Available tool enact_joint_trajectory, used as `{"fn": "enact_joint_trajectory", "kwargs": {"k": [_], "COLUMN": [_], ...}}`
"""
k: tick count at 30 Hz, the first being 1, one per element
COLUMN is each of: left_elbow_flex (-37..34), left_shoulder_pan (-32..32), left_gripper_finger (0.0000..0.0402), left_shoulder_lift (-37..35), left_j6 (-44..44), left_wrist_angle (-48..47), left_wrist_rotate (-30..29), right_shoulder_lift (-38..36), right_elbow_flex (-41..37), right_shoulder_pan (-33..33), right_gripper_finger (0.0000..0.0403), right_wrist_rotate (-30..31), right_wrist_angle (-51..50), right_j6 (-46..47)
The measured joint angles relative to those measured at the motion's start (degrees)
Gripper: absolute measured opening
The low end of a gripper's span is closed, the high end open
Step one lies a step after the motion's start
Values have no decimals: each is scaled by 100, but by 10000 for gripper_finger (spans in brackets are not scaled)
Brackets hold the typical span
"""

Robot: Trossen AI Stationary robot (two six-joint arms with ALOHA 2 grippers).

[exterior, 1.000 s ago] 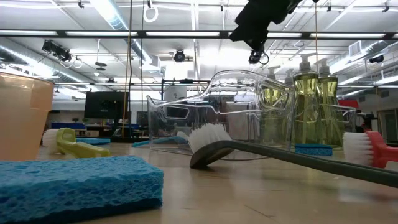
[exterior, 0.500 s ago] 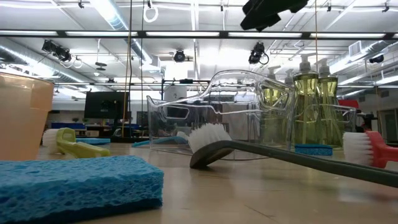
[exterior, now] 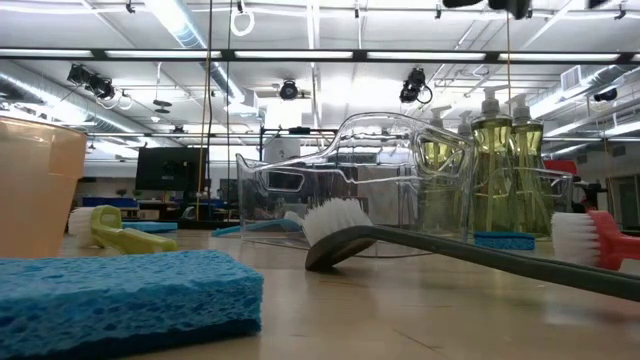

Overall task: Pick & Place Kitchen Sink Supplies
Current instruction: Put the orange dish brush into the bottom transparent bin

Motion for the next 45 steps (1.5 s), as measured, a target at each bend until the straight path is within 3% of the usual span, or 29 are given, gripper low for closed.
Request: {"fn": "enact_joint_trajectory", "kwargs": {"k": [9, 17, 23, 33, 45], "left_elbow_flex": [-2, -2, -2, -2, -2], "left_shoulder_pan": [-2, -2, -2, -2, 0], "left_gripper_finger": [28, 28, 28, 28, 28], "left_shoulder_lift": [2, 2, 2, 2, 2], "left_j6": [0, 0, 0, 0, 0], "left_wrist_angle": [0, 0, 0, 2, 1], "left_wrist_rotate": [2, 1, 1, 2, 1], "right_shoulder_lift": [34, 34, 102, 754, 1594], "right_elbow_flex": [-18, -395, -783, -796, -798], "right_shoulder_pan": [164, 484, 687, 963, 1018], "right_gripper_finger": [159, 159, 159, 159, 159], "right_wrist_rotate": [-15, -81, -141, -68, 969], "right_wrist_angle": [-429, -434, 1, 331, 559], "right_j6": [-2186, -3519, -3624, -3622, -3908]}}
